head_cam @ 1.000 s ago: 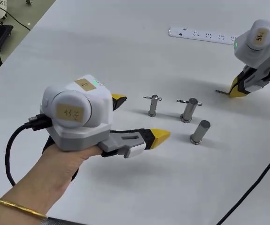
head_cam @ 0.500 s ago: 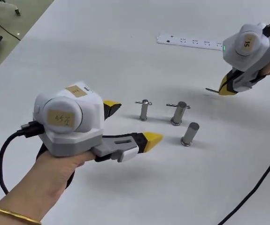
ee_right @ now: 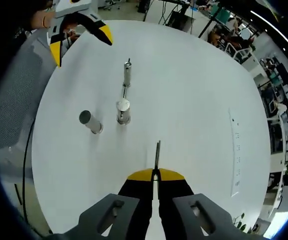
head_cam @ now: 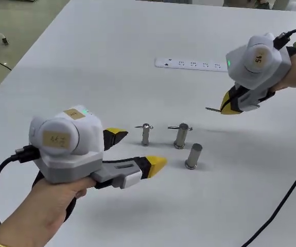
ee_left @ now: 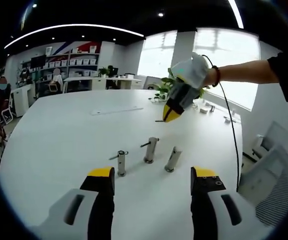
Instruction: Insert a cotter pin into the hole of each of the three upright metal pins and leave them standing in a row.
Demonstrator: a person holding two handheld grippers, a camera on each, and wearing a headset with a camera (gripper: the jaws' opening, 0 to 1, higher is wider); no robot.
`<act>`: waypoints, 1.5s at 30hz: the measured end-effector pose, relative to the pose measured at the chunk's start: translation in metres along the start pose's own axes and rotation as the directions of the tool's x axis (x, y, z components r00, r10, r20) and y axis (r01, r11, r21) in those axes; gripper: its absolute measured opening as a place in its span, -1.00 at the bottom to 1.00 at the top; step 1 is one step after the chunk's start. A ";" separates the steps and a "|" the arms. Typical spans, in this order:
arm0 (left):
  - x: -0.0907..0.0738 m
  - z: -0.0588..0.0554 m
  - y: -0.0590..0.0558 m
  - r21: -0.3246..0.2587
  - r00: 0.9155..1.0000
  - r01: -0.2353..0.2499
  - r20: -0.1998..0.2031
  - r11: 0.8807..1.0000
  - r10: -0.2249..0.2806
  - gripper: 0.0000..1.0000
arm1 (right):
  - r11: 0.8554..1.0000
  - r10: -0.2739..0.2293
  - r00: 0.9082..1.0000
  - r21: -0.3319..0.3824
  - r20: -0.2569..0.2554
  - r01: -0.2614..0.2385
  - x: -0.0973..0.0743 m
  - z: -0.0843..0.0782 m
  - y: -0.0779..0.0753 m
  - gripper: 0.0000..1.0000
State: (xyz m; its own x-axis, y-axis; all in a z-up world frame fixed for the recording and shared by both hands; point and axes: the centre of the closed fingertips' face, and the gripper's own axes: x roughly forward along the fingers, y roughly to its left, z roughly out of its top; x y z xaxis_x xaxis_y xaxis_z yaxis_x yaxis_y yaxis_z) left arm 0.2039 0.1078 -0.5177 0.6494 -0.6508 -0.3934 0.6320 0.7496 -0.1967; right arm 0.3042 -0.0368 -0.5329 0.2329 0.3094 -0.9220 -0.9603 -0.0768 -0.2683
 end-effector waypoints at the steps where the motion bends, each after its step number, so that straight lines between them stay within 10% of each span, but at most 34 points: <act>1: -0.001 -0.001 -0.001 -0.015 1.000 0.005 0.000 1.000 -0.005 0.14 | 1.000 -0.002 1.000 -0.005 0.003 0.002 -0.001 0.002 0.002 -1.00; 45: 0.014 0.022 -0.037 -0.126 0.991 0.125 -0.032 0.984 -0.130 -0.58 | 0.992 0.001 0.967 -0.120 0.253 0.031 -0.025 0.099 0.084 -1.00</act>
State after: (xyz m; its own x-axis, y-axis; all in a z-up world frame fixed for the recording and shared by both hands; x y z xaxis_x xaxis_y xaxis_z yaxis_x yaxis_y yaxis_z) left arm 0.1994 0.0680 -0.4960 0.5480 -0.7387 -0.3926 0.6500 0.6714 -0.3559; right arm 0.2027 0.0428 -0.5049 0.1855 0.5392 -0.8215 -0.9273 -0.1806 -0.3279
